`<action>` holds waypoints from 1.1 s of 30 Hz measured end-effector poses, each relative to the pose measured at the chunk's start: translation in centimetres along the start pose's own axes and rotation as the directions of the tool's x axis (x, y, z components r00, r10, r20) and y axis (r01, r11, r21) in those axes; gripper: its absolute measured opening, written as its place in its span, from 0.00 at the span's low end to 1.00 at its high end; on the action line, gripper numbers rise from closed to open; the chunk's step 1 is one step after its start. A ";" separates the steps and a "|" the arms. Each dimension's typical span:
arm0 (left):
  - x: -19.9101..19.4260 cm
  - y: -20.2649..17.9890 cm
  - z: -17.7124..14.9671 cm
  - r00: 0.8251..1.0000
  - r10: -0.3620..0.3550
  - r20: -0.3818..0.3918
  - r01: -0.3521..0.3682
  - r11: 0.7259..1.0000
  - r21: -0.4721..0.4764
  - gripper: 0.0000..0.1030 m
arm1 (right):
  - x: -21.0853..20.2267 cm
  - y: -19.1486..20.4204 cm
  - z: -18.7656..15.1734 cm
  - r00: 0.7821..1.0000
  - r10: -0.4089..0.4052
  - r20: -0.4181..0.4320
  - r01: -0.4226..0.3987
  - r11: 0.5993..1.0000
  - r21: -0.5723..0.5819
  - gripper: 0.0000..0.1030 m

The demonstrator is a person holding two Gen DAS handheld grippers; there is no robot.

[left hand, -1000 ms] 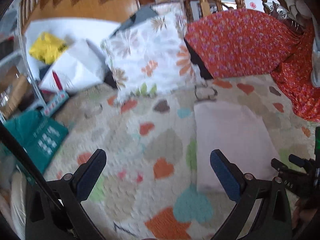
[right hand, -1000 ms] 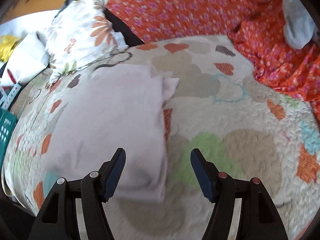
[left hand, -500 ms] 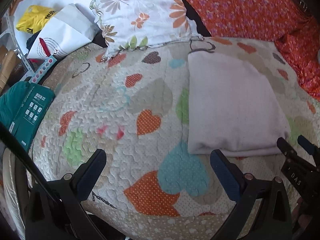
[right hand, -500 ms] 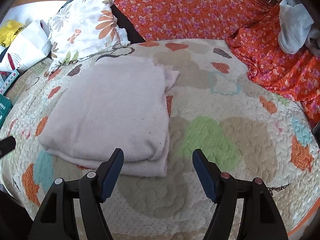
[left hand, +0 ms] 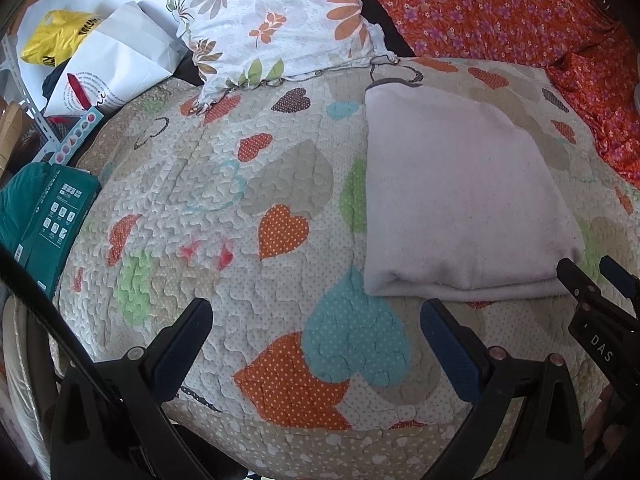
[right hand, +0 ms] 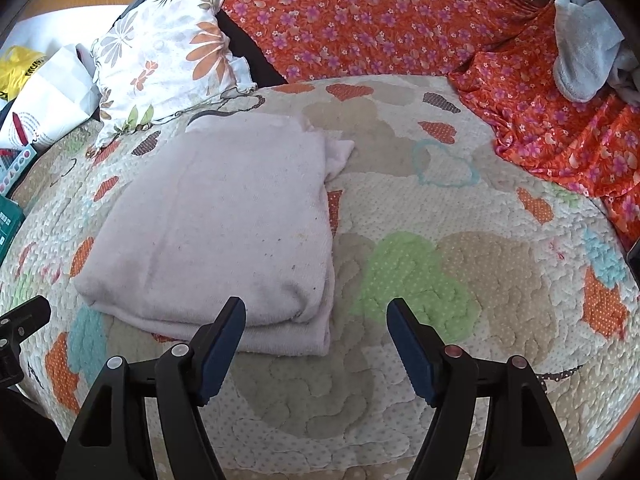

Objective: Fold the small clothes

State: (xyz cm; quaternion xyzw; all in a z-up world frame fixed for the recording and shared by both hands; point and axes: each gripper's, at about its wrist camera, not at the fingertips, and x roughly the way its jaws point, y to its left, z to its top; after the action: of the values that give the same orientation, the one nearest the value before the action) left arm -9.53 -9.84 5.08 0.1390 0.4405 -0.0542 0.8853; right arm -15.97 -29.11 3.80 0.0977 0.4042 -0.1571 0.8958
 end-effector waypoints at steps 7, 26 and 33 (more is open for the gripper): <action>0.4 0.1 -0.1 1.000 0.003 -0.015 -0.003 1.000 -0.005 1.00 | 0.3 0.3 -0.2 1.000 0.000 -0.012 0.000 1.000 -0.011 0.76; 0.9 0.0 -0.5 0.999 -0.009 -0.037 0.009 1.000 -0.005 1.00 | 0.5 0.4 -0.3 1.000 0.010 -0.025 -0.010 1.000 -0.004 0.76; 1.0 0.0 -0.5 0.999 -0.010 -0.037 0.009 1.000 -0.004 1.00 | 0.5 0.7 -0.4 1.000 0.008 -0.025 -0.009 1.000 -0.010 0.77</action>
State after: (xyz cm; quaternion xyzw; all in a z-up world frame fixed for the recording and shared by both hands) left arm -9.34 -9.64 4.02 0.1364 0.4576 -0.0551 0.8769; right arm -15.70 -28.43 3.18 0.0969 0.4155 -0.1500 0.8919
